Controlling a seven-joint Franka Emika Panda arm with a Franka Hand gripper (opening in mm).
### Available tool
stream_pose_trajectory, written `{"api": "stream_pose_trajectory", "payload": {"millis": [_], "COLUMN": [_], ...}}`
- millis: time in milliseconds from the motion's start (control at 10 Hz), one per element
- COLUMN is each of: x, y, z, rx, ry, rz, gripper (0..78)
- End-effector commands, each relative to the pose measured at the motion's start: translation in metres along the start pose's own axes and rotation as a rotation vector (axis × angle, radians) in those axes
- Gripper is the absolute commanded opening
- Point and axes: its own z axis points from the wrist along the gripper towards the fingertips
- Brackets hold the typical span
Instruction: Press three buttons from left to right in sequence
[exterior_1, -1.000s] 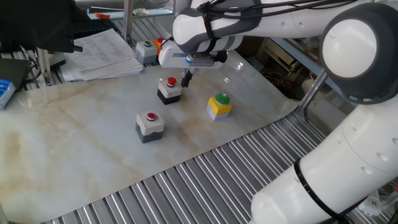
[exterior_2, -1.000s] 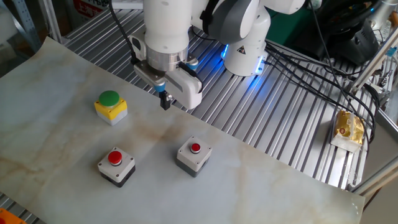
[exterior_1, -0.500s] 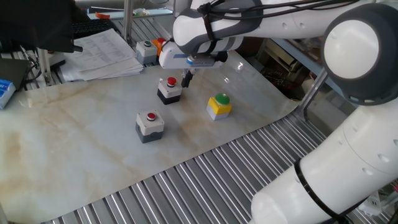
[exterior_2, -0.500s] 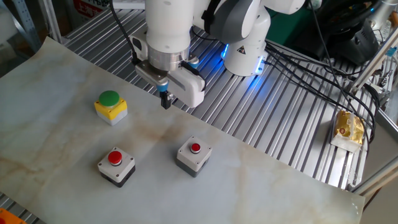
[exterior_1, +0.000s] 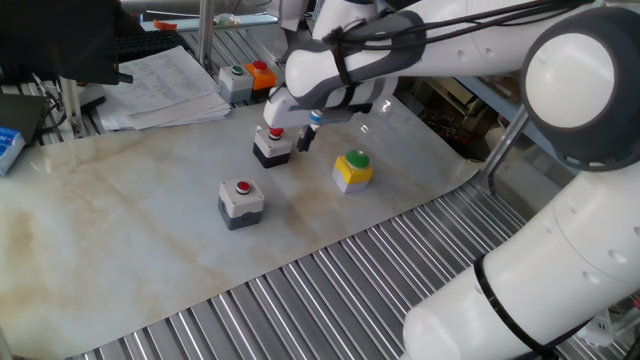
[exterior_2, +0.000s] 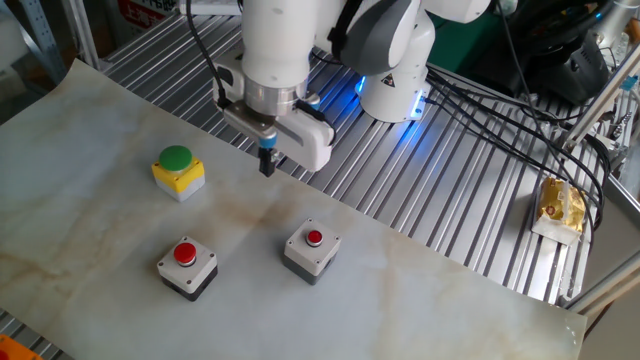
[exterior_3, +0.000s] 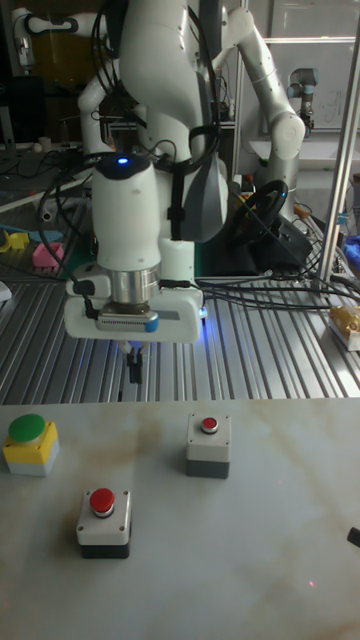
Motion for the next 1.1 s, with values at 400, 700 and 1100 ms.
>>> {"api": "stream_pose_trajectory", "payload": {"millis": [400, 700, 1100], "x": [-0.010, -0.015, -0.019], "y": [-0.041, -0.062, -0.088], "z": [-0.003, 0.001, 0.003], "rx": [-0.006, -0.014, -0.013], "ry": [0.036, 0.039, 0.053], "rz": [-0.076, -0.097, -0.078], "gripper": [0.0, 0.0, 0.0]}}
